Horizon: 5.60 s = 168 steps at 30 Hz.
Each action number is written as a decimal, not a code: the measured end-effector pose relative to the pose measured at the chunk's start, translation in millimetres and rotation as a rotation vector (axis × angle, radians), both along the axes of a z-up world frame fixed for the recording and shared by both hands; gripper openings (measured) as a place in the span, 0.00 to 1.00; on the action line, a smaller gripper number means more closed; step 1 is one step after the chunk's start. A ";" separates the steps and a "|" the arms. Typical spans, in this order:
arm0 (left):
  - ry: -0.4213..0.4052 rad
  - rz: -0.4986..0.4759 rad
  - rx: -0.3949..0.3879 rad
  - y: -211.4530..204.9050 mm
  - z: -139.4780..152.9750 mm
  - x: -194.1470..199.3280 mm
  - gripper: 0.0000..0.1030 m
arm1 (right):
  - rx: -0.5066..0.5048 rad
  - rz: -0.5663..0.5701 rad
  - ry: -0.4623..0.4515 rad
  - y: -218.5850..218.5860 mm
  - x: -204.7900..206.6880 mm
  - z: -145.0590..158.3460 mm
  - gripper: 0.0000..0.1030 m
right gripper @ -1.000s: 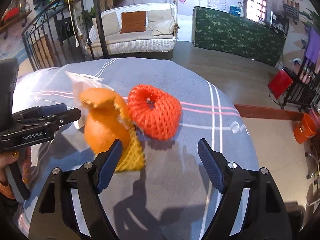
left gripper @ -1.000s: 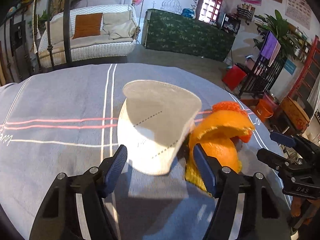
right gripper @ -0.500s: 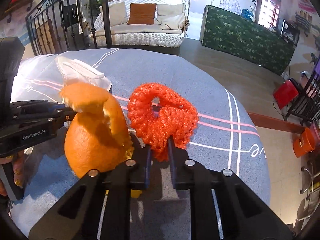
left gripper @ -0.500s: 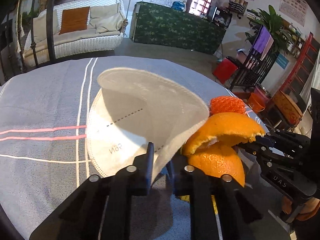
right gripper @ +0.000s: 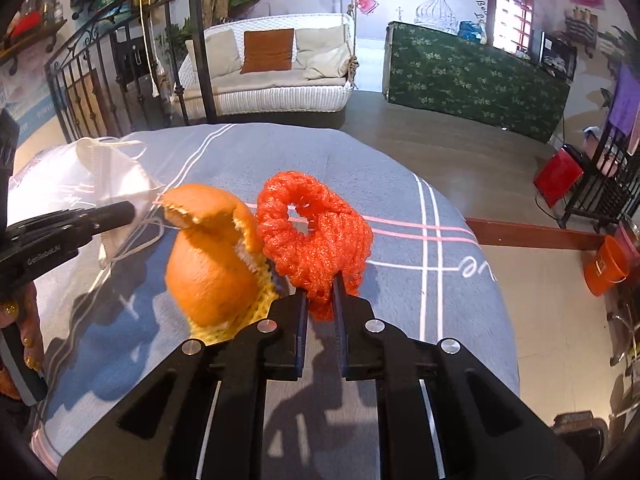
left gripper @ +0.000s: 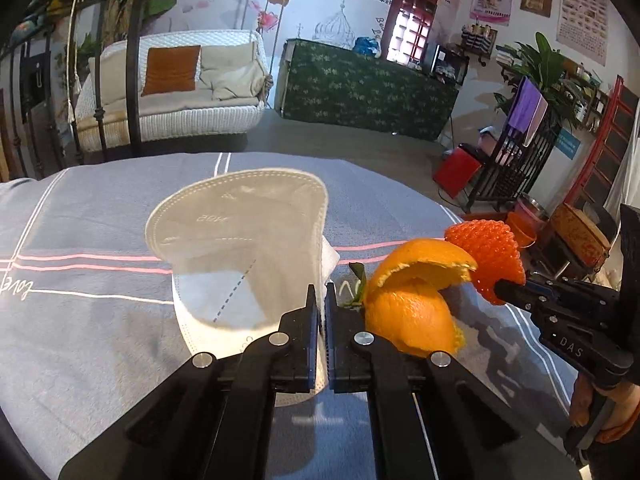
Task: Collect trash
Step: 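Carry mask and net over the bin and open the right tool to drop the net, then open the left tool over the bin to drop the white mask, then move both tools back over the table toward the orange peels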
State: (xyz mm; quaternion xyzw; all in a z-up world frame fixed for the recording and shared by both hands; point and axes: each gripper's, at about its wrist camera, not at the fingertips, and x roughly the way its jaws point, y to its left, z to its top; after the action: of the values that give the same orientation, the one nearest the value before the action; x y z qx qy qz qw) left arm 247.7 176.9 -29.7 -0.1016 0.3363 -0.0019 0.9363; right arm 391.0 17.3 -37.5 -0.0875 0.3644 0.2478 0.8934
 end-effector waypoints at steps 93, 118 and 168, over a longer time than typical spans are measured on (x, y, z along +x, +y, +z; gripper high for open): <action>0.090 -0.836 -0.011 -376.1 -39.9 -72.6 0.04 | 0.124 -0.882 0.010 -376.9 -191.8 -50.0 0.62; 0.161 -0.772 0.013 -364.2 -42.5 -75.8 0.85 | 0.161 -0.907 0.021 -382.0 -197.7 -57.4 0.74; 0.176 -0.020 -0.124 -39.3 -31.4 42.8 0.79 | 0.098 -0.176 -0.019 -104.1 -98.2 8.0 0.83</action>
State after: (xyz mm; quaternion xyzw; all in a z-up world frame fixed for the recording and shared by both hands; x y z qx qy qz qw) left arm 290.5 137.6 -61.1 -0.1559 0.4174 -0.0230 0.8950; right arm 292.9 -86.8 -29.6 -0.0135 0.3498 0.1853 0.9182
